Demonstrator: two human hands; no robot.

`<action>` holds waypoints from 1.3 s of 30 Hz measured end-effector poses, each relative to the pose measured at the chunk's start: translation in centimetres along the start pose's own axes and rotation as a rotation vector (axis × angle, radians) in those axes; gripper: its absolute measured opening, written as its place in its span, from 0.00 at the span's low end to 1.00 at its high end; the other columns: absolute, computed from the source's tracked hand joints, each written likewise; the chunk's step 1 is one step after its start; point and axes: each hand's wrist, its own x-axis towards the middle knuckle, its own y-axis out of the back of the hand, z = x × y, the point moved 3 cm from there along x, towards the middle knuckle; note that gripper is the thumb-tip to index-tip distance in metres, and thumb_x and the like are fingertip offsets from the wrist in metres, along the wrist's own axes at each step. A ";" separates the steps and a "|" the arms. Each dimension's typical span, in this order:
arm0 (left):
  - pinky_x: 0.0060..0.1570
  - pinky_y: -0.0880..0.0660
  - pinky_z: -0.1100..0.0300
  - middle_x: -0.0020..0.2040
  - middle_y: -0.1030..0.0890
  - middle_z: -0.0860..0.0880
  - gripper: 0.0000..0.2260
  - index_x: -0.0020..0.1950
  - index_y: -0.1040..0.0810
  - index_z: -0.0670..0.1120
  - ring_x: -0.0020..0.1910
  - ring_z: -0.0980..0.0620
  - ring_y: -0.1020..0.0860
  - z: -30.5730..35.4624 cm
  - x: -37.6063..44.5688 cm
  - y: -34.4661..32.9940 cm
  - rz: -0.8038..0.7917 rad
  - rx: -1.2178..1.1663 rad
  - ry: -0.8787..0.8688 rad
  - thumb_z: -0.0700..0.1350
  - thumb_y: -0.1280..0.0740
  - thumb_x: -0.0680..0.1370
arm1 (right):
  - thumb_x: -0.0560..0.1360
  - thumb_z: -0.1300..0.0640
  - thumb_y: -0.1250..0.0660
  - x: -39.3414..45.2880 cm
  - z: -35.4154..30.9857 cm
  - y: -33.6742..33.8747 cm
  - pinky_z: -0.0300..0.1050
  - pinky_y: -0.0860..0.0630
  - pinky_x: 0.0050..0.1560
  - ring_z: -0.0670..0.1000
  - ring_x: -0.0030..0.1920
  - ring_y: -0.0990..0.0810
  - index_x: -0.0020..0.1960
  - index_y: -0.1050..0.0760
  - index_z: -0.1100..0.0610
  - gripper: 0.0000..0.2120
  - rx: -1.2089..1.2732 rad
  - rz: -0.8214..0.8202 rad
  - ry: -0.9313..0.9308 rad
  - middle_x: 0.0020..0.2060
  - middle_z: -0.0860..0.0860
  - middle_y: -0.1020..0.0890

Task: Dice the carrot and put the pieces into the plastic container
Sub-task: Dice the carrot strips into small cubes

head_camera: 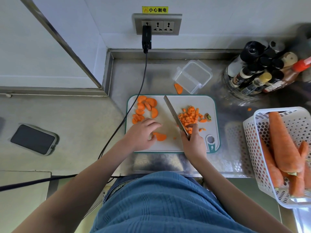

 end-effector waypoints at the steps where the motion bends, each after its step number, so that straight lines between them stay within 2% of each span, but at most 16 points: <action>1: 0.50 0.24 0.54 0.57 0.21 0.46 0.17 0.59 0.21 0.41 0.56 0.47 0.24 -0.2 0.3 0.1 0.054 0.040 -0.022 0.41 0.38 0.72 | 0.80 0.46 0.43 0.0 0.0 0.0 0.52 0.24 0.36 0.57 0.35 0.22 0.62 0.39 0.53 0.15 -0.001 0.000 -0.003 0.34 0.54 0.22; 5: 0.41 0.21 0.49 0.55 0.20 0.42 0.23 0.54 0.20 0.38 0.56 0.44 0.26 -1.9 3.0 -0.6 0.027 0.218 -0.016 0.26 0.30 0.60 | 0.80 0.47 0.44 0.0 -0.1 -0.2 0.50 0.26 0.34 0.56 0.34 0.23 0.63 0.40 0.53 0.15 -0.015 -0.006 -0.009 0.33 0.53 0.23; 8: 0.37 0.23 0.51 0.48 0.20 0.42 0.20 0.45 0.19 0.40 0.48 0.41 0.22 -2.4 4.0 -0.9 -0.038 0.302 -0.004 0.26 0.27 0.56 | 0.80 0.46 0.44 -0.1 -0.1 0.0 0.51 0.25 0.35 0.57 0.36 0.23 0.62 0.40 0.52 0.15 -0.018 -0.006 -0.007 0.35 0.54 0.22; 10: 0.33 0.23 0.50 0.45 0.23 0.42 0.16 0.41 0.22 0.40 0.46 0.40 0.23 -2.8 4.4 -1.0 -0.064 0.266 0.039 0.26 0.27 0.58 | 0.80 0.46 0.44 -0.2 -0.2 0.2 0.53 0.23 0.39 0.57 0.38 0.22 0.62 0.39 0.52 0.14 -0.005 -0.001 -0.013 0.39 0.53 0.21; 12: 0.33 0.24 0.48 0.45 0.25 0.42 0.13 0.39 0.24 0.40 0.47 0.41 0.24 -3.4 4.5 -1.1 -0.062 0.223 0.069 0.26 0.28 0.62 | 0.80 0.46 0.44 -0.2 -0.2 0.2 0.54 0.23 0.40 0.58 0.39 0.22 0.62 0.39 0.52 0.14 0.006 -0.001 -0.020 0.41 0.54 0.21; 15: 0.34 0.24 0.49 0.43 0.25 0.41 0.13 0.36 0.25 0.40 0.45 0.40 0.24 -3.6 4.6 -0.8 -0.074 0.287 0.071 0.30 0.25 0.59 | 0.81 0.46 0.44 0.0 -0.3 0.3 0.52 0.23 0.39 0.57 0.38 0.22 0.63 0.39 0.52 0.15 0.007 0.005 -0.021 0.39 0.53 0.22; 17: 0.39 0.23 0.49 0.43 0.24 0.42 0.14 0.36 0.24 0.40 0.45 0.39 0.23 -3.1 4.8 -0.4 -0.084 0.368 0.038 0.35 0.22 0.58 | 0.81 0.46 0.44 0.0 -0.4 0.3 0.53 0.23 0.38 0.56 0.37 0.22 0.63 0.39 0.53 0.15 0.001 0.013 -0.017 0.37 0.52 0.23; 19: 0.43 0.27 0.53 0.38 0.22 0.45 0.16 0.35 0.23 0.42 0.43 0.42 0.21 -2.5 4.8 -0.1 -0.066 0.448 -0.010 0.41 0.20 0.56 | 0.81 0.46 0.44 0.0 -0.4 0.2 0.55 0.22 0.39 0.56 0.36 0.22 0.63 0.39 0.53 0.16 -0.009 0.016 -0.017 0.37 0.52 0.22; 21: 0.40 0.31 0.55 0.31 0.24 0.48 0.17 0.34 0.24 0.43 0.37 0.46 0.22 -2.3 4.6 0.0 -0.014 0.443 -0.017 0.40 0.19 0.53 | 0.80 0.45 0.44 -0.1 -0.4 0.1 0.57 0.21 0.39 0.57 0.37 0.22 0.64 0.40 0.53 0.17 -0.016 0.014 -0.016 0.38 0.53 0.21; 23: 0.34 0.29 0.57 0.30 0.24 0.47 0.16 0.35 0.23 0.43 0.33 0.46 0.23 -2.3 4.1 -0.1 0.079 0.359 0.008 0.37 0.20 0.55 | 0.80 0.45 0.44 -0.2 -0.3 0.1 0.57 0.21 0.39 0.57 0.37 0.21 0.63 0.40 0.53 0.16 -0.014 0.015 -0.013 0.38 0.54 0.21; 25: 0.34 0.28 0.57 0.37 0.20 0.46 0.11 0.43 0.19 0.42 0.36 0.44 0.22 -2.2 3.7 0.1 0.232 0.120 0.119 0.35 0.23 0.63 | 0.80 0.46 0.43 -0.2 -0.2 0.2 0.56 0.21 0.39 0.57 0.37 0.21 0.62 0.39 0.53 0.15 -0.003 0.019 -0.009 0.38 0.53 0.21; 27: 0.39 0.27 0.61 0.43 0.19 0.46 0.08 0.49 0.19 0.42 0.39 0.49 0.21 -1.8 2.9 0.6 0.322 -0.198 0.369 0.35 0.29 0.71 | 0.81 0.46 0.43 -0.2 -0.1 0.2 0.56 0.22 0.39 0.58 0.38 0.21 0.61 0.39 0.53 0.14 0.015 0.029 -0.009 0.39 0.54 0.21; 30: 0.40 0.28 0.71 0.41 0.21 0.51 0.04 0.47 0.22 0.42 0.38 0.59 0.23 -1.2 1.1 0.1 0.314 -0.509 0.654 0.37 0.29 0.73 | 0.81 0.47 0.43 -0.3 0.0 0.1 0.56 0.22 0.39 0.59 0.38 0.21 0.62 0.39 0.54 0.15 0.025 0.034 -0.011 0.38 0.56 0.20; 34: 0.41 0.29 0.72 0.38 0.20 0.55 0.06 0.42 0.23 0.47 0.40 0.58 0.21 -0.8 -1.0 -1.8 0.261 -0.578 0.729 0.42 0.26 0.71 | 0.80 0.48 0.43 -0.5 0.2 -0.2 0.52 0.25 0.38 0.60 0.38 0.22 0.64 0.40 0.55 0.17 0.035 0.017 -0.014 0.37 0.56 0.21; 37: 0.42 0.27 0.66 0.37 0.19 0.54 0.06 0.40 0.21 0.46 0.40 0.57 0.20 -0.5 -1.7 -2.8 0.298 -0.601 0.769 0.43 0.25 0.70 | 0.81 0.49 0.42 -0.9 0.1 -0.3 0.51 0.27 0.36 0.58 0.36 0.23 0.64 0.39 0.56 0.16 0.042 0.008 0.009 0.33 0.56 0.23; 39: 0.39 0.30 0.74 0.36 0.20 0.56 0.06 0.40 0.20 0.46 0.38 0.61 0.22 -0.2 -1.8 -3.0 0.335 -0.579 0.779 0.44 0.24 0.69 | 0.81 0.49 0.42 -1.1 0.1 -0.2 0.53 0.25 0.37 0.58 0.36 0.23 0.62 0.38 0.55 0.14 0.052 0.008 0.019 0.32 0.55 0.23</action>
